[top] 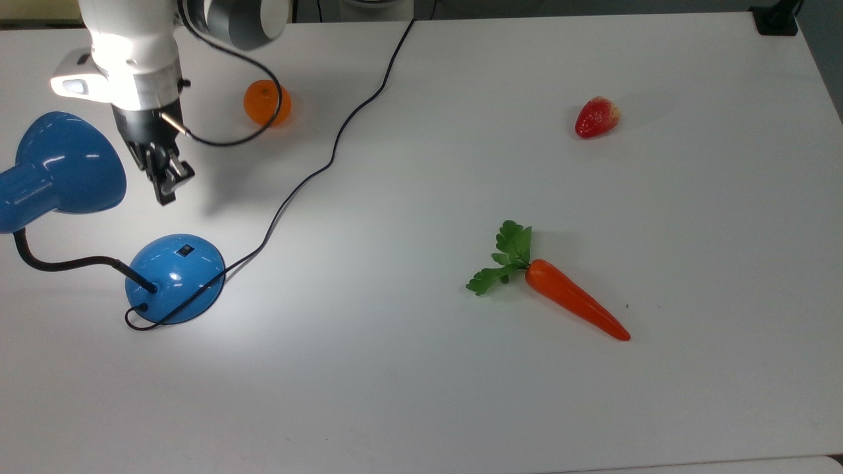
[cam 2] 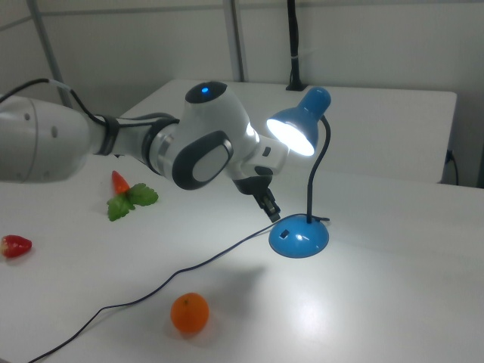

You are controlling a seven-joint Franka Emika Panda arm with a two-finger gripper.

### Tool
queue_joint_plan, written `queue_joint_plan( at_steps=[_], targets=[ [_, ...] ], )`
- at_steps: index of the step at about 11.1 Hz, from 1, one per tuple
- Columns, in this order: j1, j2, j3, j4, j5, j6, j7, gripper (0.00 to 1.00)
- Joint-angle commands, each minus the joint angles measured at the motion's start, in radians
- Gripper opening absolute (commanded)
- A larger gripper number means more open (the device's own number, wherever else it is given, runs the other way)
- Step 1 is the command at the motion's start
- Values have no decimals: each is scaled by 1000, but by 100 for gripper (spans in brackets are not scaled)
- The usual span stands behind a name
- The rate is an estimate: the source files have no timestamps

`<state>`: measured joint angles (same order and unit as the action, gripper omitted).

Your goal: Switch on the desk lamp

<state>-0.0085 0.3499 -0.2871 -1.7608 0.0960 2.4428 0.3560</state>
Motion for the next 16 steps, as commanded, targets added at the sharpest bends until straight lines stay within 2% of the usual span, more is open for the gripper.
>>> queue_joint_plan(
  at_steps=[1,2,3,4,5,6,7,9,12,16],
  targets=[
    [-110,-191,150,-172,5,-74,-78,7],
    [-154,-233,199,-178,4,-155,-100,12],
    [-153,-270,201,-174,-1,-253,-129,27],
    [-142,-304,201,-169,-5,-330,-164,61],
    [-116,-328,195,-166,-19,-402,-201,83],
    [-67,-333,163,-143,-33,-468,-227,100],
    [-45,-328,148,-103,-36,-549,-248,100],
    [-44,-312,149,-8,-35,-681,-302,100],
    [-44,-363,151,21,-30,-709,-308,100],
    [-45,-426,155,23,-27,-843,-374,100]
  ],
)
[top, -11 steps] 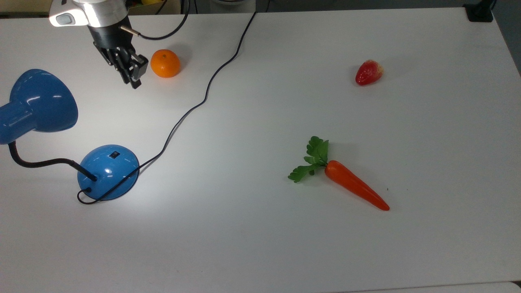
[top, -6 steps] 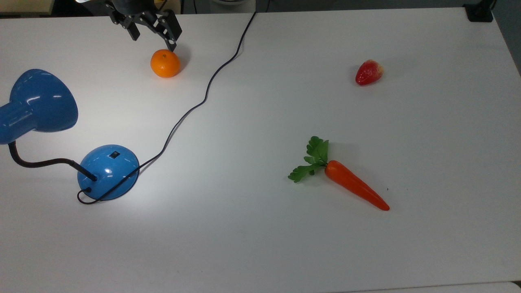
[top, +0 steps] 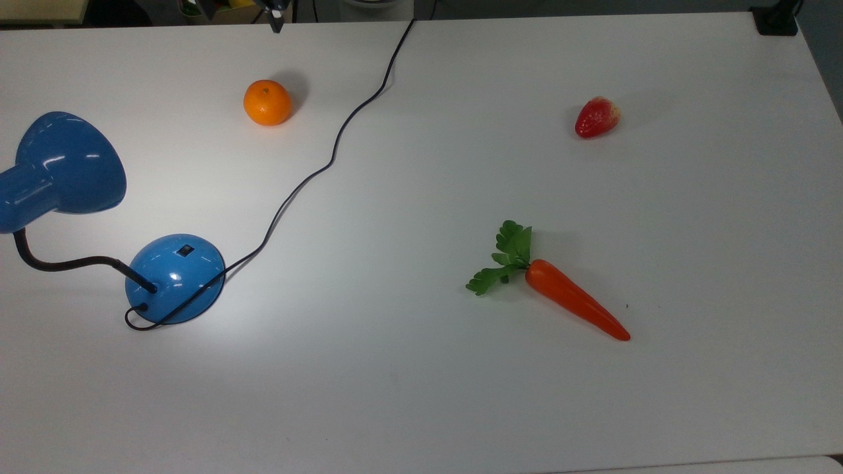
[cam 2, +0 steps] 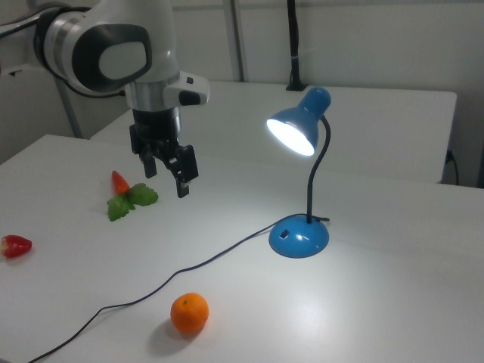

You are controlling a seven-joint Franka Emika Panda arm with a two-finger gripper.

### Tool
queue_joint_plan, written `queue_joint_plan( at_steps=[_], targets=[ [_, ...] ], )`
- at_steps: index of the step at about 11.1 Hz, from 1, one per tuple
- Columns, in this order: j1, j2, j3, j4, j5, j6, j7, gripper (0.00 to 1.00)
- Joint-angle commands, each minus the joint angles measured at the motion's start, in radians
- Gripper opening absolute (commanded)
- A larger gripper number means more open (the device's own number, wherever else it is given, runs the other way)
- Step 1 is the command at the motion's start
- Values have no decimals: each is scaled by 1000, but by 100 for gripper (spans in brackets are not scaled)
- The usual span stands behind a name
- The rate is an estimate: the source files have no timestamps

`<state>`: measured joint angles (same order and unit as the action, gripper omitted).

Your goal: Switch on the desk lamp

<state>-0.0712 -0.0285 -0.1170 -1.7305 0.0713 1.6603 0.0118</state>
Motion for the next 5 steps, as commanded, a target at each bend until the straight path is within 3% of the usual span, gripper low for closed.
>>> queue_joint_plan(
  at_steps=[1,5],
  targets=[
    [18,-48,-15,0,-2,-80,-29,100],
    [13,-39,-15,20,-1,-77,-27,100]
  ],
)
